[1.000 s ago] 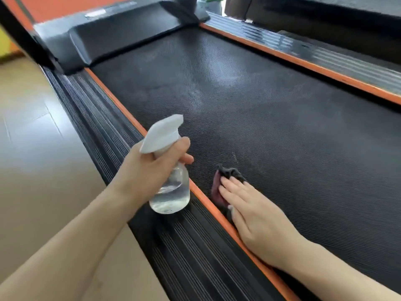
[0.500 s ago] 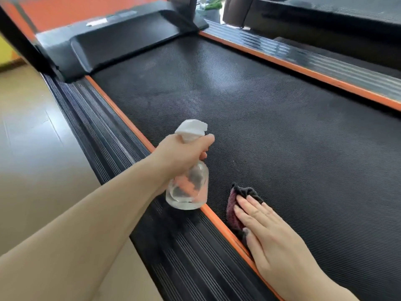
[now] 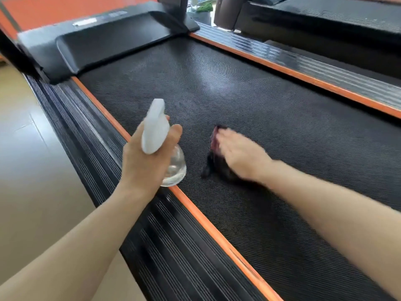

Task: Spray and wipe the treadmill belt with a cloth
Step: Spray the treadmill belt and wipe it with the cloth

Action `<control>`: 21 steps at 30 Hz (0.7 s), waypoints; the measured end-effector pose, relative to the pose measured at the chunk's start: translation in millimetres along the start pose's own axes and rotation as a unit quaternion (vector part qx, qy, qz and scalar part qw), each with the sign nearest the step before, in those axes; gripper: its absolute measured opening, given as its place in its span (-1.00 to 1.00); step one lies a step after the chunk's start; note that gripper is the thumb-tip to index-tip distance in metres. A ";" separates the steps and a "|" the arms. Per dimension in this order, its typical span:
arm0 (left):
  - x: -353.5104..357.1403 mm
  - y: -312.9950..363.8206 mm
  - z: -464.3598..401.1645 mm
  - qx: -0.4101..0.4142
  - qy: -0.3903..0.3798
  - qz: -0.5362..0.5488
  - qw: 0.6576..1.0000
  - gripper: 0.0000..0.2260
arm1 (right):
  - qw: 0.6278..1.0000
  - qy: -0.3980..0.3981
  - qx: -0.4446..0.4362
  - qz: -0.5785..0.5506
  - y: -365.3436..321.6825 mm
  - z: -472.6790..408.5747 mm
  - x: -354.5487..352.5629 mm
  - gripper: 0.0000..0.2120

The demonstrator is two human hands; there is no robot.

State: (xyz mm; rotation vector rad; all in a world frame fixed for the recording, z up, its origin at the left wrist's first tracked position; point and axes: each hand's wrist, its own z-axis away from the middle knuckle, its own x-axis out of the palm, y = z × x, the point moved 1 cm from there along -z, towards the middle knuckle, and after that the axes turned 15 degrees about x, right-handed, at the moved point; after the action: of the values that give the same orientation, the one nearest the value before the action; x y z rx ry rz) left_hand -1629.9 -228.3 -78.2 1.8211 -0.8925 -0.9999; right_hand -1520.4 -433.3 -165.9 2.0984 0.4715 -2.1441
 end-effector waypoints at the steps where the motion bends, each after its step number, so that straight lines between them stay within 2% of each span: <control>1: -4.9 -2.2 2.5 0.004 0.024 0.007 1.000 -0.79 | 0.998 0.002 0.063 -0.002 10.1 -29.6 -4.5 -0.53; 3: -14.5 -7.0 6.1 0.027 0.057 0.011 0.998 -0.81 | 0.983 -0.010 0.184 0.001 15.8 -66.0 -7.6 -0.49; 5: -20.9 -14.0 9.7 0.043 0.074 -0.005 0.996 -0.79 | 0.978 -0.006 0.206 -0.019 -6.9 -65.9 -4.6 -0.46; 8: -18.0 -21.5 9.7 0.024 0.084 -0.017 0.996 -0.88 | 0.997 0.052 0.037 -0.048 -41.4 -2.0 6.4 -0.45; 9: -15.6 -23.9 8.9 0.019 0.082 -0.020 0.996 -0.82 | 0.997 0.042 -0.020 -0.059 -47.8 28.9 7.5 -0.46; 12: -5.6 -28.6 5.1 0.042 0.077 -0.010 0.996 -0.76 | 0.992 -0.038 -0.101 -0.064 -42.9 98.5 2.7 -0.46; 14: -4.3 -31.8 4.5 0.052 0.082 -0.012 0.995 -0.78 | 0.989 -0.021 -0.146 -0.020 -31.1 109.0 1.0 -0.48; 17: -4.8 -34.6 4.1 0.065 0.071 -0.006 0.995 -0.75 | 0.985 0.006 -0.169 0.032 -14.4 70.3 -3.0 -0.51; 19: -5.2 -36.4 2.4 0.079 0.059 -0.030 0.995 -0.73 | 0.991 0.019 -0.108 0.074 -3.3 24.3 0.4 -0.48; 21: -4.7 -34.7 2.5 0.083 0.060 -0.045 0.994 -0.74 | 0.999 0.025 0.014 0.032 -0.4 -26.5 -1.7 -0.36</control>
State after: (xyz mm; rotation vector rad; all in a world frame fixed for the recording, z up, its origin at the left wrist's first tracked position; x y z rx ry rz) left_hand -1628.0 -211.8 -109.2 2.0550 -0.8484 -0.8832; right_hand -1495.1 -425.5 -164.1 2.1554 0.3757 -2.0784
